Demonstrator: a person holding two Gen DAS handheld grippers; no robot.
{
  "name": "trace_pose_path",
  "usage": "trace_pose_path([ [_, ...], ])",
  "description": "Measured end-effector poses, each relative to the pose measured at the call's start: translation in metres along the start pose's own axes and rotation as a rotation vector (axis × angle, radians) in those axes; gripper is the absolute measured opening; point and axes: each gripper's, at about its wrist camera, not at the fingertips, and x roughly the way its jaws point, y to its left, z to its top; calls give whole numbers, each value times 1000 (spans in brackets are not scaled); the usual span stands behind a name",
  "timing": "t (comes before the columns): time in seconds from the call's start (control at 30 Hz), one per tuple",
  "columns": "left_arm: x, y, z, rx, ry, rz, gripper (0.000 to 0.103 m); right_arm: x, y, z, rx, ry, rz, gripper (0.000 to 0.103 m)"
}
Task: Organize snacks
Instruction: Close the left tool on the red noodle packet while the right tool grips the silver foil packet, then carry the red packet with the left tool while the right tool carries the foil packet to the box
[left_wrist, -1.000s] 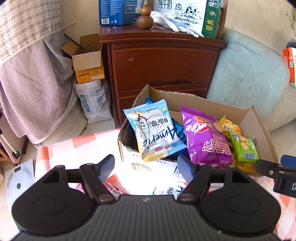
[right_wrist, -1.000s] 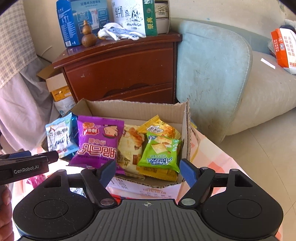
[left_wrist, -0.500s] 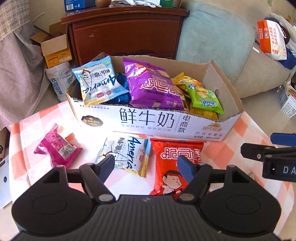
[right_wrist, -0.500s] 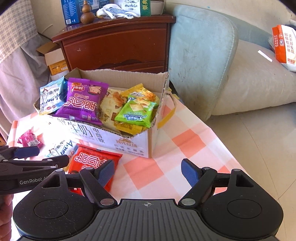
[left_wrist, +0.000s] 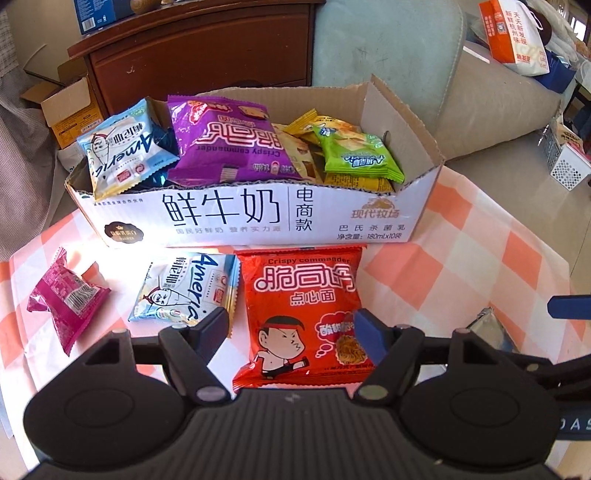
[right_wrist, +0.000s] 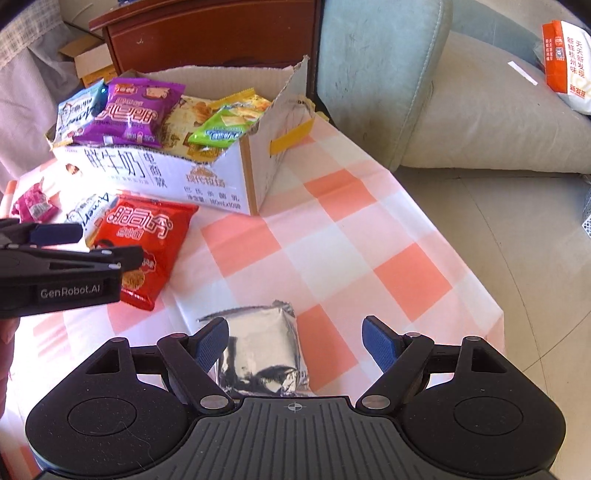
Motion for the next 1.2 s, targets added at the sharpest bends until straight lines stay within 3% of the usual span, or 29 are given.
trace_pose_path([
  [0.67,25,-9,-3,48,26,29,82,6,12,-5,-77,42,58,87],
  [0.9,28,-10,-4,56,18,38,84,18,20,-11,-121,70,37,86],
  [1.2,26,-11,-6,65,10,41,83,25,20,-15,-119,80,55,70],
])
